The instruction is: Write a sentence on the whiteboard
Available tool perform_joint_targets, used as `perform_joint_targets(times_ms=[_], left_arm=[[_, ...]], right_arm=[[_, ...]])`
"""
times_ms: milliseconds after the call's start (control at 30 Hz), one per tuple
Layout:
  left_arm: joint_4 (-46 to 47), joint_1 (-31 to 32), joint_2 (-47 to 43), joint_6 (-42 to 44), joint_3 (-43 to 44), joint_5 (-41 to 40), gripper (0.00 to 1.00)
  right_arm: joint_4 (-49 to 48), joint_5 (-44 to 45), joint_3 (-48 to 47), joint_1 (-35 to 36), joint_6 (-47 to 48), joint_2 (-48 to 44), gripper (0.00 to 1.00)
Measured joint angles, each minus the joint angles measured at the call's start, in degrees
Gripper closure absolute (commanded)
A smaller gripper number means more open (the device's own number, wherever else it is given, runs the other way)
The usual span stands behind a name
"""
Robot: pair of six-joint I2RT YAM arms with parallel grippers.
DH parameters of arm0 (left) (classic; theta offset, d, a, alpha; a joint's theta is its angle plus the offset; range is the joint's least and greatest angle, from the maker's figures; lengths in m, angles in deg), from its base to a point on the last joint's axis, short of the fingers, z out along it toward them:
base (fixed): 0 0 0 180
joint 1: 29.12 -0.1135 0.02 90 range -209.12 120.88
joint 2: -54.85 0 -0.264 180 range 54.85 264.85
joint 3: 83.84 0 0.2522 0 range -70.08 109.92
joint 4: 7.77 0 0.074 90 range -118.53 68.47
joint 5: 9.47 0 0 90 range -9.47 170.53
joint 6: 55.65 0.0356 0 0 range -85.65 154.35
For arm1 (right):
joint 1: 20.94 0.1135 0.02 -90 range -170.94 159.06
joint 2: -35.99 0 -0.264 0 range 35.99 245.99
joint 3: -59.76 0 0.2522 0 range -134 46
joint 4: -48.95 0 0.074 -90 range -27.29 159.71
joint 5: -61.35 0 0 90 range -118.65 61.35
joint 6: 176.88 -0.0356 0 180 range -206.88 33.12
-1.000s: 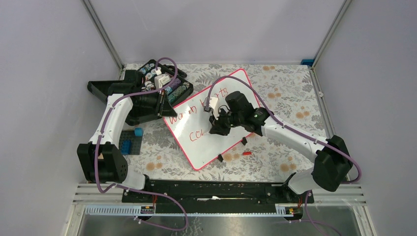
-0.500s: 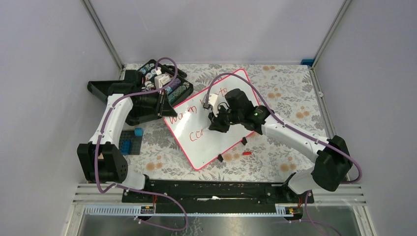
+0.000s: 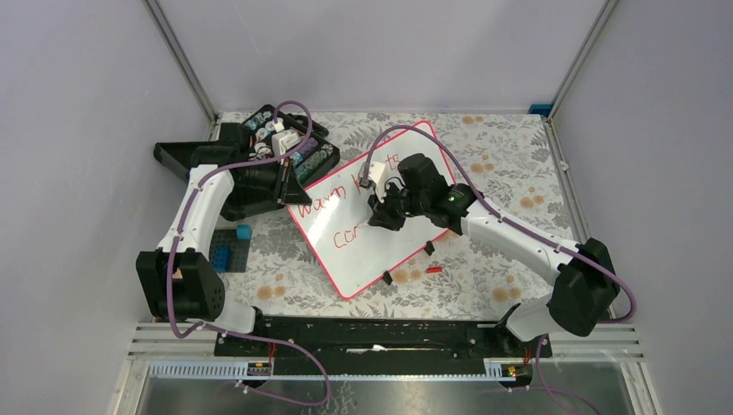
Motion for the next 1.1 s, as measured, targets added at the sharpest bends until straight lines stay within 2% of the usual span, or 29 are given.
perform_joint_targets(times_ms=[1100], left_arm=[[0.2, 0.0, 0.2, 0.0, 0.0, 0.0, 1.0]], right_arm=[[-0.2, -1.0, 3.7, -0.5, 0.1, -1.8, 1.0]])
